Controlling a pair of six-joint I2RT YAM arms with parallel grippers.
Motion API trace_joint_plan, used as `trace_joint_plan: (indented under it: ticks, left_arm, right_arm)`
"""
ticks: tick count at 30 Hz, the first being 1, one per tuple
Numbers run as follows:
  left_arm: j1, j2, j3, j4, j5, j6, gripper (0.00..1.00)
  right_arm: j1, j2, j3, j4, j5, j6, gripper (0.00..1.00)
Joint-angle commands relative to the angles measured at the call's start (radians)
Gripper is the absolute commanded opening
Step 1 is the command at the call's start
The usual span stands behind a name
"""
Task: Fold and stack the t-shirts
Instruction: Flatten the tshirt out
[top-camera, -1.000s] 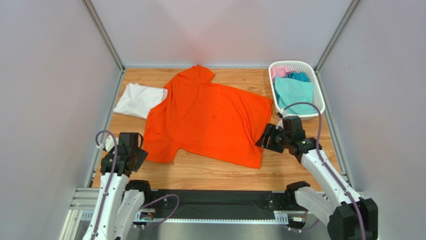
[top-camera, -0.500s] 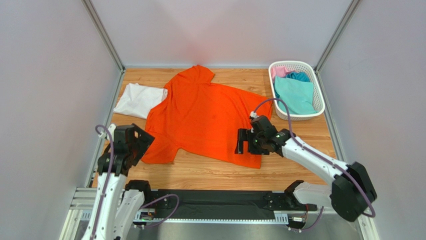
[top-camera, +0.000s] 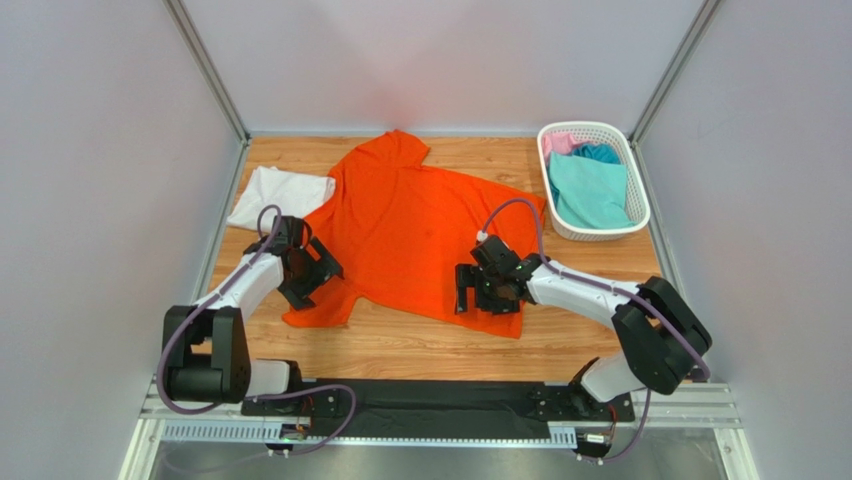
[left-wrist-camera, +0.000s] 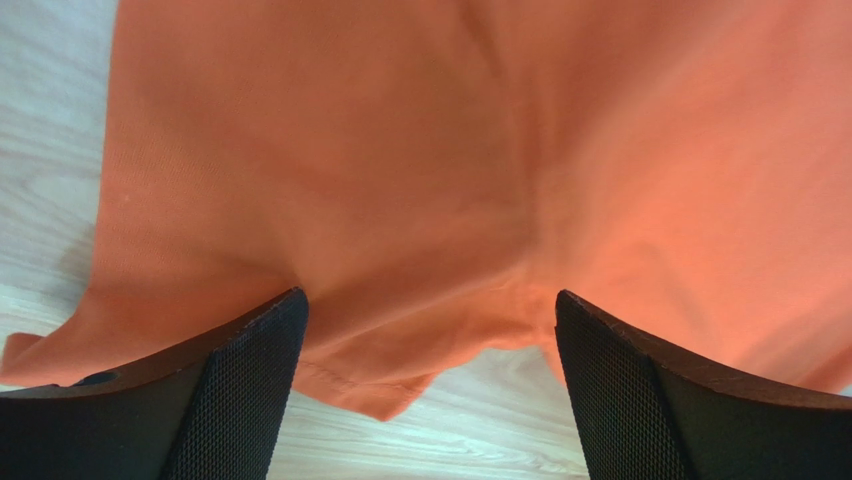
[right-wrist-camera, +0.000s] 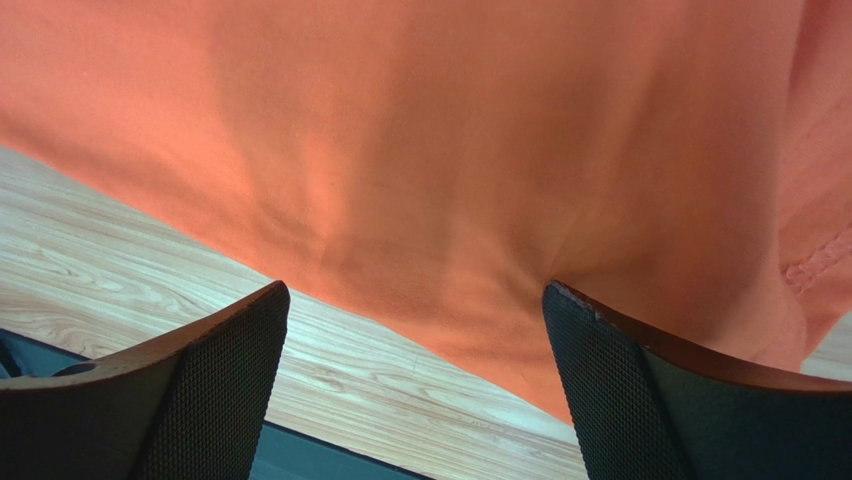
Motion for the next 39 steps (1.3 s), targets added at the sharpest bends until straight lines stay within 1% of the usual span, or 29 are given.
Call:
trace_joint_plan:
  ticks: [1,2,5,6,8,9,12,13,14,15,17,18,19,21,22,23,26,28,29,30,31,32,34,35,36,38,39]
  left_arm:
    - [0.002,-0.007,-0.070,0.009,0.058,0.013,1.00]
    - [0.002,-0.015,-0.090,-0.003,0.065,0.009,1.00]
    - [0.002,-0.059,-0.132,-0.116,0.081,-0.002,1.00]
    - [0.002,-0.073,-0.138,-0.185,0.076,0.000,1.00]
    - [0.002,-0.142,-0.149,-0.257,0.032,-0.016,1.00]
    - [0.002,-0.205,-0.170,-0.315,0.009,-0.048,1.00]
    - [-0.020,-0.312,-0.224,-0.334,0.053,-0.089,1.00]
    - [-0.020,-0.376,-0.228,-0.351,0.073,-0.115,1.00]
    - [-0.021,-0.406,-0.227,-0.374,0.068,-0.128,1.00]
    - [-0.029,-0.462,-0.210,-0.427,0.059,-0.141,1.00]
    - [-0.030,-0.521,-0.175,-0.500,0.003,-0.172,1.00]
    - [-0.030,-0.577,-0.132,-0.555,-0.019,-0.175,1.00]
    - [-0.030,-0.605,-0.111,-0.569,-0.051,-0.184,1.00]
    - [-0.030,-0.662,-0.051,-0.577,-0.064,-0.180,1.00]
    - [-0.030,-0.670,-0.031,-0.574,-0.111,-0.169,1.00]
    - [-0.030,-0.673,-0.014,-0.565,-0.119,-0.160,1.00]
    - [-0.030,-0.638,0.032,-0.477,-0.097,-0.106,1.00]
    - [-0.032,-0.580,0.046,-0.376,-0.033,-0.068,1.00]
    - [-0.032,-0.554,0.048,-0.338,-0.016,-0.059,1.00]
    - [-0.035,-0.499,0.054,-0.266,0.004,-0.051,1.00]
    - [-0.039,-0.465,0.061,-0.230,0.031,-0.034,1.00]
    - [-0.046,-0.433,0.071,-0.200,0.041,-0.031,1.00]
    - [-0.082,-0.319,0.124,-0.126,0.039,-0.008,1.00]
    - [-0.098,-0.279,0.147,-0.112,0.027,-0.004,1.00]
    - [-0.130,-0.194,0.204,-0.094,0.003,0.015,1.00]
    - [-0.153,-0.106,0.259,-0.080,0.001,0.038,1.00]
    - [-0.162,-0.025,0.305,-0.069,0.009,0.053,1.00]
  right_arm:
    - [0.002,-0.061,-0.094,-0.044,0.036,0.046,1.00]
    - [0.002,-0.078,-0.111,-0.055,0.041,0.051,1.00]
    - [0.002,-0.158,-0.167,-0.109,0.041,0.076,1.00]
    - [0.002,-0.184,-0.177,-0.141,0.041,0.083,1.00]
    - [0.002,-0.256,-0.206,-0.170,0.041,0.088,1.00]
    - [0.000,-0.276,-0.214,-0.202,0.041,0.091,1.00]
    - [0.000,-0.358,-0.226,-0.254,0.016,0.094,1.00]
    - [0.000,-0.381,-0.226,-0.262,0.013,0.094,1.00]
    - [-0.001,-0.399,-0.223,-0.267,0.013,0.090,1.00]
    - [-0.004,-0.431,-0.207,-0.273,0.016,0.086,1.00]
    - [-0.029,-0.450,-0.171,-0.273,0.022,0.065,1.00]
    - [-0.043,-0.456,-0.129,-0.276,0.025,0.054,1.00]
    - [-0.067,-0.454,-0.106,-0.277,0.040,0.041,1.00]
    - [-0.093,-0.430,-0.032,-0.277,0.091,0.008,1.00]
    - [-0.122,-0.416,-0.010,-0.279,0.125,0.005,1.00]
    - [-0.139,-0.399,0.014,-0.274,0.136,-0.010,1.00]
    - [-0.227,-0.295,0.102,-0.232,0.116,-0.047,1.00]
    - [-0.288,-0.223,0.145,-0.187,0.110,-0.081,1.00]
    - [-0.309,-0.141,0.184,-0.175,0.107,-0.091,1.00]
    - [-0.329,-0.100,0.210,-0.150,0.102,-0.105,1.00]
    - [-0.362,-0.061,0.237,-0.139,0.100,-0.131,1.00]
    - [-0.377,0.032,0.307,-0.136,0.102,-0.145,1.00]
    - [-0.406,0.120,0.384,-0.135,0.134,-0.186,1.00]
    - [-0.411,0.159,0.465,-0.136,0.157,-0.193,1.00]
    - [-0.422,0.244,0.502,-0.135,0.174,-0.202,1.00]
    - [-0.428,0.324,0.585,-0.152,0.215,-0.223,1.00]
    - [-0.435,0.410,0.659,-0.176,0.219,-0.226,1.00]
